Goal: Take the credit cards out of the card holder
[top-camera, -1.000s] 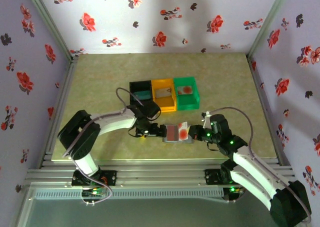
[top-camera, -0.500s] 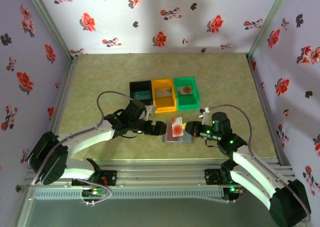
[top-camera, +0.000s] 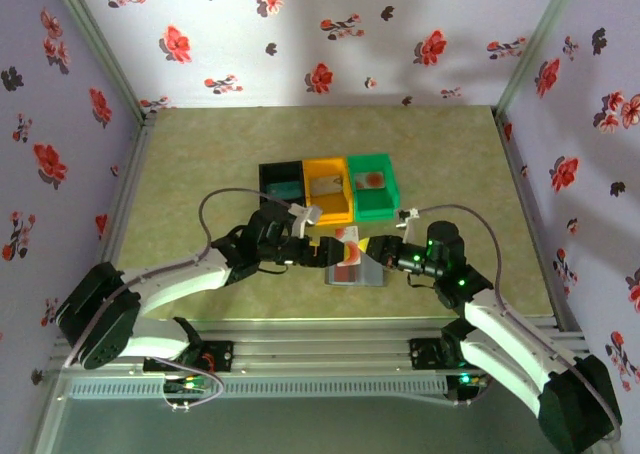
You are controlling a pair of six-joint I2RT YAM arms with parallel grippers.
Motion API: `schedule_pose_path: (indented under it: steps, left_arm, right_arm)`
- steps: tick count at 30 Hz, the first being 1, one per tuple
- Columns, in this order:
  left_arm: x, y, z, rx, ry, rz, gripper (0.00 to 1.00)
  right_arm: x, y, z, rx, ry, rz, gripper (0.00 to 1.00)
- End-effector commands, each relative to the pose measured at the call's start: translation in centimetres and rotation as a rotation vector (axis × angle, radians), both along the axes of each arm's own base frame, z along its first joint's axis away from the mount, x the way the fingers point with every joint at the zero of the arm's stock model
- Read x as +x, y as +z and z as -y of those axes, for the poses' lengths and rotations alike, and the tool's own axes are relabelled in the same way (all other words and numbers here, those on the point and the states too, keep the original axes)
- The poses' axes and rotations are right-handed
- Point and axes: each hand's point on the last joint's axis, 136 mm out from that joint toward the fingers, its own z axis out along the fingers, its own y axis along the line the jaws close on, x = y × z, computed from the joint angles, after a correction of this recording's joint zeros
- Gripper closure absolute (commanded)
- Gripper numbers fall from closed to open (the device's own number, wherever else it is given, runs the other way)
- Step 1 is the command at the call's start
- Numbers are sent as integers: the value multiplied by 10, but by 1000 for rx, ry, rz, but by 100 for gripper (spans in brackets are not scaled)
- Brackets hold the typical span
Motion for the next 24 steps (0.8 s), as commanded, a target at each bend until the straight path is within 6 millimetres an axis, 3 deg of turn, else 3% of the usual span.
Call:
schedule_pose_path:
  steps: [1,10,24]
  left_arm:
    - [-4,12,12,-80,-32,-2,1]
    - [-5,29,20,-174,-42,6,7]
    - [-6,38,20,-230,-41,14,33]
  right_arm:
    - [1,26,-5,65,26,48,100]
    - [-2,29,-7,76,42,55,100]
    - [-4,26,-8,65,50,61,100]
